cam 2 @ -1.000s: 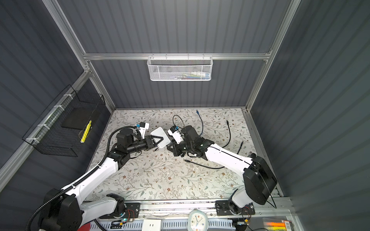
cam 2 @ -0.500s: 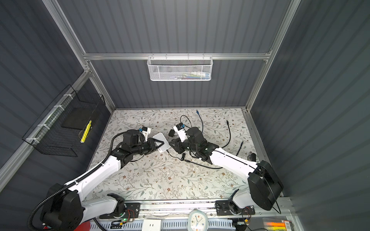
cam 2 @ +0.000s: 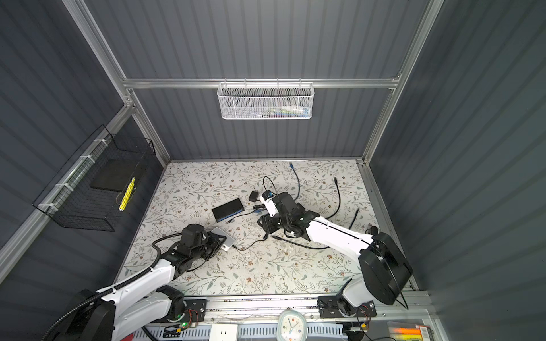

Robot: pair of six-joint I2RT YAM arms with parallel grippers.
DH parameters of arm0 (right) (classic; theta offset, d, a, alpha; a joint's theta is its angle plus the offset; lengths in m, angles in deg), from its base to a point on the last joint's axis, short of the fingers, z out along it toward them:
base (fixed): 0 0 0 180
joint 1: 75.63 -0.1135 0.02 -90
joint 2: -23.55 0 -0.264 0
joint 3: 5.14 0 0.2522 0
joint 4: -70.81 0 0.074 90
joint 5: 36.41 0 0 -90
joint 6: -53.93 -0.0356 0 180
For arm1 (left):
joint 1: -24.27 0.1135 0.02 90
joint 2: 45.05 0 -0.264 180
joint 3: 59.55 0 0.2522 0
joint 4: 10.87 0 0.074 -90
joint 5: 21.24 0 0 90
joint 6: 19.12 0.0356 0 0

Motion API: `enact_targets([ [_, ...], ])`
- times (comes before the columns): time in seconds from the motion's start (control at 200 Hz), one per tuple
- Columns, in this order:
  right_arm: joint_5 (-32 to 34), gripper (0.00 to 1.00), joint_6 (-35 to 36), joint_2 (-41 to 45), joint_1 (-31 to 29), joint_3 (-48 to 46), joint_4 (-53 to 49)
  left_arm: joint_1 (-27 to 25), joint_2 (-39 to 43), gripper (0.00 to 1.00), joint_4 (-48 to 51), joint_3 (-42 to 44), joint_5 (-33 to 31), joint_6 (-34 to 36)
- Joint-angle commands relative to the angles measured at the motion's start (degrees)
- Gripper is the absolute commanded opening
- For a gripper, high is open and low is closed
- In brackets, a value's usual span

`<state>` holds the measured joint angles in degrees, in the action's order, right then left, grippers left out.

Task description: Insert the plug into the switch port

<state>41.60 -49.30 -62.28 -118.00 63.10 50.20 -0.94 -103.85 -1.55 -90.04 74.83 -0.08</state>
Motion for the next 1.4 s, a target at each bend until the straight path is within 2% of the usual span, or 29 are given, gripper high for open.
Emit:
enact_targets([
  [0.0,-0.29,0.50,2.68,-2.60,-0.59,2.10,-3.54,-0.35,0.40,0.02,-3.46,0.23,-3.79,-2.82],
  [0.15,0.83,0.51,4.04,-6.10,-2.03,2.05,-2.83,-0.34,-1.69,0.05,-7.44,3.98,-4.22,-4.34],
  [0.34,2.62,0.52,4.22,-8.74,-4.16,2.56,-2.55,-0.45,-2.92,0.15,-9.96,6.35,-4.35,-5.06],
  [0.595,3.47,0.54,3.13,-10.25,-5.69,3.49,-2.12,-0.45,-1.94,0.37,-8.06,7.50,-5.15,-5.29],
  [0.965,1.55,0.58,3.45,-10.51,-6.94,4.62,-1.99,-0.32,1.57,0.51,-3.67,7.65,-5.87,-4.81],
  [1.07,3.02,0.60,-0.13,-10.25,-6.93,6.32,-4.62,-0.36,3.75,0.53,-0.01,6.91,-6.16,-4.45],
  [1.085,3.10,0.60,-0.84,-10.11,-6.94,6.78,-5.02,-0.36,4.11,0.55,0.68,6.78,-6.22,-4.37],
  [1.1,3.09,0.60,-2.02,-10.11,-6.95,7.21,-5.80,-0.35,4.48,0.63,1.25,6.65,-6.30,-4.19],
  [1.115,3.04,0.60,-2.58,-10.03,-6.96,7.42,-6.13,-0.36,4.87,0.67,2.14,6.34,-6.39,-4.03],
  [1.301,1.76,0.63,-13.95,-10.35,-8.03,8.84,-6.60,-0.34,9.70,0.71,13.53,3.79,-8.52,-2.97],
  [1.336,1.95,0.63,-15.88,-10.85,-8.40,9.30,-6.82,-0.35,10.70,0.81,16.15,2.80,-9.03,-2.88],
  [1.396,2.24,0.64,-19.69,-11.91,-9.05,9.95,-7.19,-0.35,12.07,0.84,22.46,-0.01,-10.45,-2.05],
])
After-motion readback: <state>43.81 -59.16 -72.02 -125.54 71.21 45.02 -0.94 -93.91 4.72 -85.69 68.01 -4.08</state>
